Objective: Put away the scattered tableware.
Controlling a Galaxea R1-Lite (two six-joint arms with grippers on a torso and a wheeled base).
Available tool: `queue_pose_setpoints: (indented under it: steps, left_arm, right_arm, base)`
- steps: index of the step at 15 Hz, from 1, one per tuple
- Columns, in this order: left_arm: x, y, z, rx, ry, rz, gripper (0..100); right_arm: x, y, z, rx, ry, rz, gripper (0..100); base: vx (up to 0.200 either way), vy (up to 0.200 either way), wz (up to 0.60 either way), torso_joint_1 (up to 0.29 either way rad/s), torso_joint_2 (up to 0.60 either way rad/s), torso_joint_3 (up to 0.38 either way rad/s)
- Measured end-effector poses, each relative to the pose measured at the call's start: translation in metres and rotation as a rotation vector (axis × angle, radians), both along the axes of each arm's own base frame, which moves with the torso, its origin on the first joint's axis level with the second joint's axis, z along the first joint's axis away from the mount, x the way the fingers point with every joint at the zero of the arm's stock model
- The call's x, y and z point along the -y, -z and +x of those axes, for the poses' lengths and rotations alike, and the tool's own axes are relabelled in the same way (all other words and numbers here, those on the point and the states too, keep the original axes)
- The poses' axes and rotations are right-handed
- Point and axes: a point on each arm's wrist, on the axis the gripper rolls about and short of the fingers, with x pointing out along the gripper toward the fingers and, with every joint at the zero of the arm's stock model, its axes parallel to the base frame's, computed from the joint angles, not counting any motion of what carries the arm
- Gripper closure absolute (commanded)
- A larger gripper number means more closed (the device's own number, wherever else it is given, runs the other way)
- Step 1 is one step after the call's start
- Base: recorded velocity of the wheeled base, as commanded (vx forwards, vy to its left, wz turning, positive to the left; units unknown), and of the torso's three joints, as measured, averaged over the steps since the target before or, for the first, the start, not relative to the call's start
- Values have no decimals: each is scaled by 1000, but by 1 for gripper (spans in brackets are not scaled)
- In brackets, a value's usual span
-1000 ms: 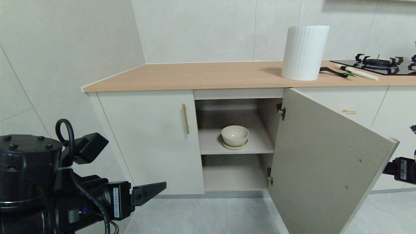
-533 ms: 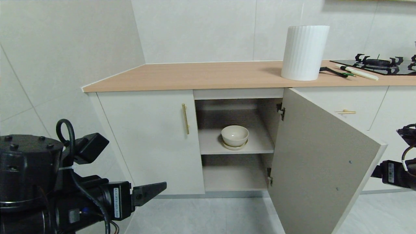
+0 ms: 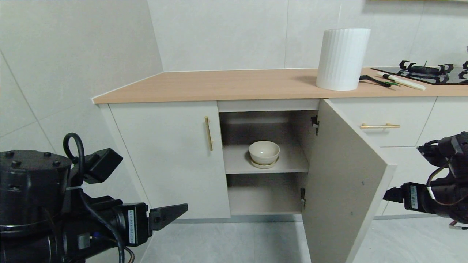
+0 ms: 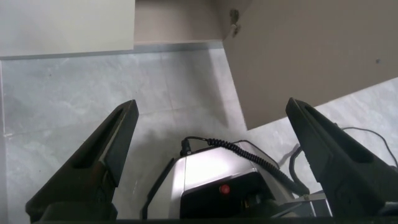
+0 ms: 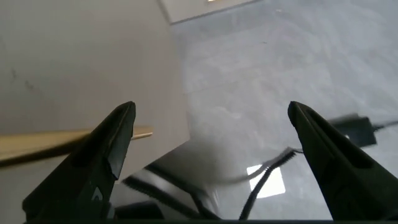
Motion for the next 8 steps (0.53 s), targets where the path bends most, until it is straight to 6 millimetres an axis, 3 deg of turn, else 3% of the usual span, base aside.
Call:
queue_pose_setpoints:
  steps: [4,8]
  left_arm:
    - [0,1,1,-4,-2,3,0]
    - [0,1,0,-4,-1,3,0]
  right_arm:
    - [-37,11,21,53,-135,15,0]
    - [-75,21,58,48,-240,24,0]
  base:
    - [0,0,0,0,0,0]
    - [0,0,0,0,0,0]
